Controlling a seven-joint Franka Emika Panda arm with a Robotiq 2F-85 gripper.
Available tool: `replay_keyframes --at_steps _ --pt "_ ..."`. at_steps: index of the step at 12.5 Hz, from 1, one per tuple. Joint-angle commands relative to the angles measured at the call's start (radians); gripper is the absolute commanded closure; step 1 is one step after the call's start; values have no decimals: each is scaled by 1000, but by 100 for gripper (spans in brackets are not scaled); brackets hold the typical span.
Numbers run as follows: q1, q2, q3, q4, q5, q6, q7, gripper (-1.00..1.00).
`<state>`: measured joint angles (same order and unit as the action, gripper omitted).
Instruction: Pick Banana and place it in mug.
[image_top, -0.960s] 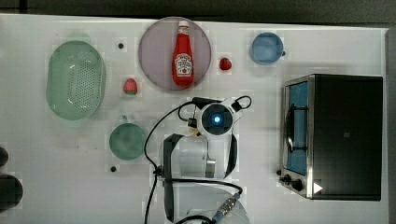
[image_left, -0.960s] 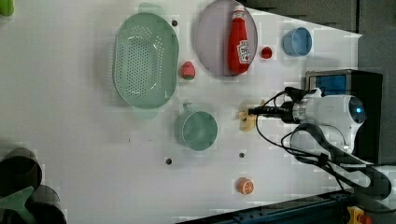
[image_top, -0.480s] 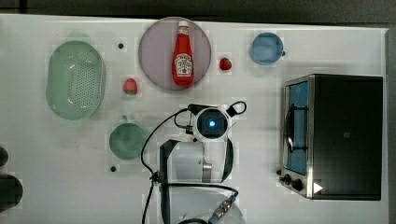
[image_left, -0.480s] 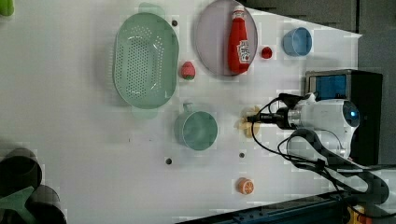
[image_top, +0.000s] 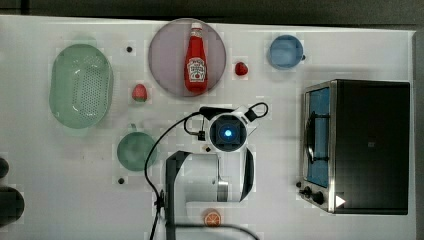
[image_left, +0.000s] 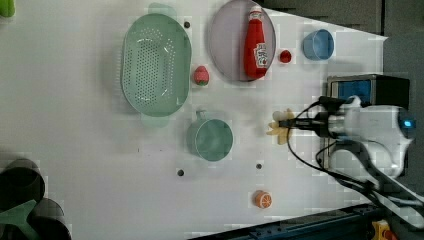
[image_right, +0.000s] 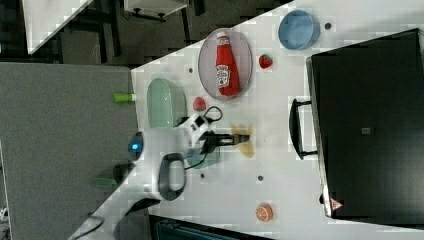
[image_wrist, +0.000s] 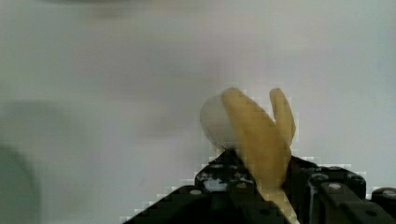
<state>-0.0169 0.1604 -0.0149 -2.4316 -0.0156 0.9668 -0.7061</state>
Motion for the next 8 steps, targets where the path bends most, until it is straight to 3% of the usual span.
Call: replay_keyframes --at_steps 1,4,8 --pt "16 -197 36 61 9 -172 78 40" --pt "29 -292 113 122 9 -422 223 40" --pt "42 -355 226 181 19 -524 400 40"
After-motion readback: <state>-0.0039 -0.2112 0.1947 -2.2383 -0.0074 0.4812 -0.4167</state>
